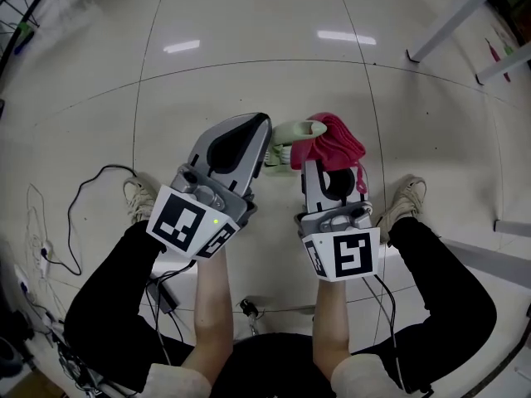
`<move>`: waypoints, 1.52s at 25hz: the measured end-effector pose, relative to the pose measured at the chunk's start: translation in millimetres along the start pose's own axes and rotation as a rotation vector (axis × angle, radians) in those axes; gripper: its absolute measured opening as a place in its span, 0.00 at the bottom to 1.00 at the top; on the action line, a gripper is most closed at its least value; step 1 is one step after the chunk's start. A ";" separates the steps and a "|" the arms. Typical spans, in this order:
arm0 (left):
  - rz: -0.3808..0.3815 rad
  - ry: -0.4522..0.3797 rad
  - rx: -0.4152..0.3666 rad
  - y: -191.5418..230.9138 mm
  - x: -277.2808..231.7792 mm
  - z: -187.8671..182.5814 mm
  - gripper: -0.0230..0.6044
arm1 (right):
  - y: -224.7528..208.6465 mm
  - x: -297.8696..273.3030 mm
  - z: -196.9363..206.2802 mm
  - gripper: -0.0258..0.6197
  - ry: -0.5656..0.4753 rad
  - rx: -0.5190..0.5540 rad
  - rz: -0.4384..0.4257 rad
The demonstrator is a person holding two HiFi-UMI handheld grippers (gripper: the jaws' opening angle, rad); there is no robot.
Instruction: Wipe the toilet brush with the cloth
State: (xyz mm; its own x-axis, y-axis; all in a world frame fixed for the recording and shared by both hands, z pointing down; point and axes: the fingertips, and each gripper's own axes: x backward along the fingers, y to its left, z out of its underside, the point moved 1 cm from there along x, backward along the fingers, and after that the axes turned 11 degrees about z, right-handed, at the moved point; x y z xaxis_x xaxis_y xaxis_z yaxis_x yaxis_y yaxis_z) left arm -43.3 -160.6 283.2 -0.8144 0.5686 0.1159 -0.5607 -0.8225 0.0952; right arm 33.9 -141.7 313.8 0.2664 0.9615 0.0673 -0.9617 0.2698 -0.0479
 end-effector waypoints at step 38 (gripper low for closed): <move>-0.163 0.003 0.080 14.8 52.3 -8.7 0.04 | 21.1 47.7 137.1 0.09 0.513 0.113 0.160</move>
State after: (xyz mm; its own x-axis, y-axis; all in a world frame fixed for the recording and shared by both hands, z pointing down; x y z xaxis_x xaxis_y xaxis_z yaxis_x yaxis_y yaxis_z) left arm -95.5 -143.1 282.1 -0.7140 0.6944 0.0900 -0.6719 -0.7156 0.1908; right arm 17.5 -97.3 452.7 0.0867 0.8994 -0.4284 -0.9862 0.1385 0.0911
